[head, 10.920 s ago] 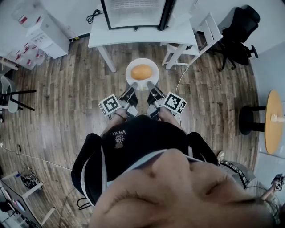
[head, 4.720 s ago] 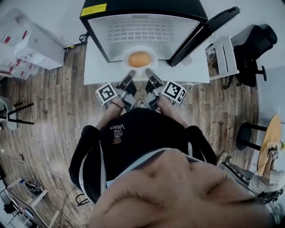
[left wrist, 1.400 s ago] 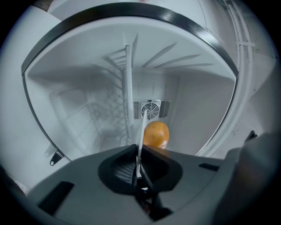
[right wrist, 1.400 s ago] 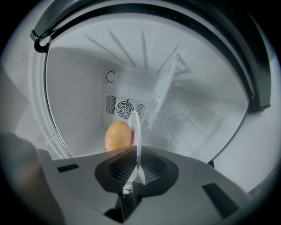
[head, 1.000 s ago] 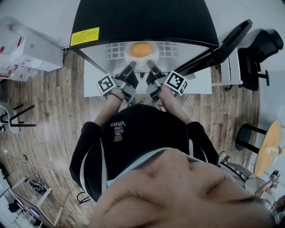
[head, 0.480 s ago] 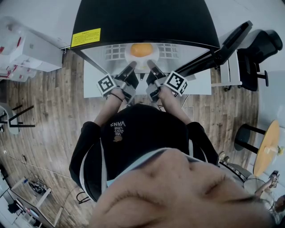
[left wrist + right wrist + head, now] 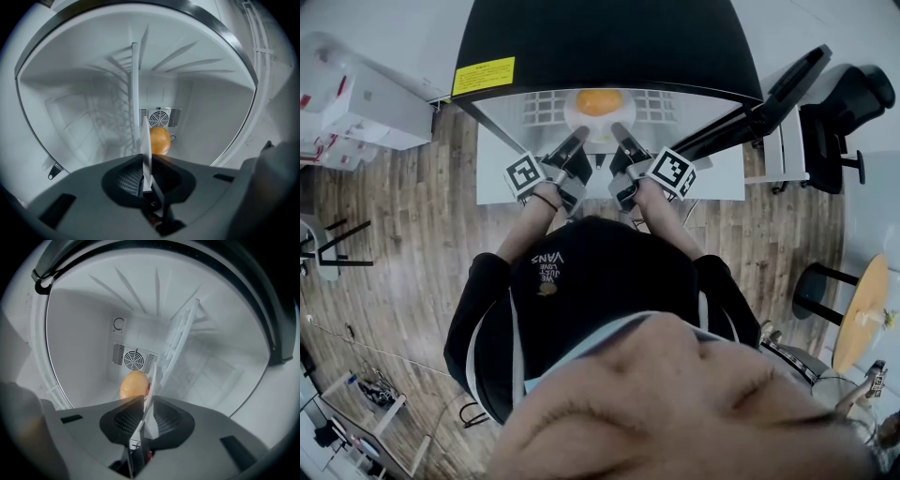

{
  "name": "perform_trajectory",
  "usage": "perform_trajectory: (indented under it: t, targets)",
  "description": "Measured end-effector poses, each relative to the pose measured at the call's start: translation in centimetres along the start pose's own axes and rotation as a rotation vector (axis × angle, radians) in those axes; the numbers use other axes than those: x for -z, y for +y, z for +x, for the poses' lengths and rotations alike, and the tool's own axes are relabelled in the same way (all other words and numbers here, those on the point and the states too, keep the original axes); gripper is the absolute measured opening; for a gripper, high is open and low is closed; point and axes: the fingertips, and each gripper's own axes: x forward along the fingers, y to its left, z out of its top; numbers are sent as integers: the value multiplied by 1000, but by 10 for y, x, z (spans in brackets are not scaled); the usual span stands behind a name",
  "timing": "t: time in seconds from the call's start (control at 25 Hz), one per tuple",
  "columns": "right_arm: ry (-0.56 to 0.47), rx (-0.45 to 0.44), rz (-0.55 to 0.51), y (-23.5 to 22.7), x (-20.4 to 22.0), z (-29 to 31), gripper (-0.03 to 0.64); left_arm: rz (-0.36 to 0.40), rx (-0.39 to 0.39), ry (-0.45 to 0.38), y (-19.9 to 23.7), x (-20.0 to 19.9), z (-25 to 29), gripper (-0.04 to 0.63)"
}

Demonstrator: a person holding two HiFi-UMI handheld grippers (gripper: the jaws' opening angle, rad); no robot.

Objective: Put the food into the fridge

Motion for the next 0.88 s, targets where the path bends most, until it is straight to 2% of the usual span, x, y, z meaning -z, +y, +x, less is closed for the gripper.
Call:
perform_trajectory:
  t: [0.56, 0.64, 0.72, 0.88]
  targets:
    - [-27, 8, -43, 1, -6, 2, 61, 5, 29, -11, -5, -4, -2, 55]
    - [-41, 11, -49, -1, -8, 1, 79, 12, 30, -11, -6, -5, -3, 55]
    - [-44, 14, -56, -2, -8, 0, 127, 20, 30, -12, -6, -6, -4, 55]
    - [-35, 15, -70, -1, -7, -2, 150, 33, 26, -18, -5, -7, -8, 55]
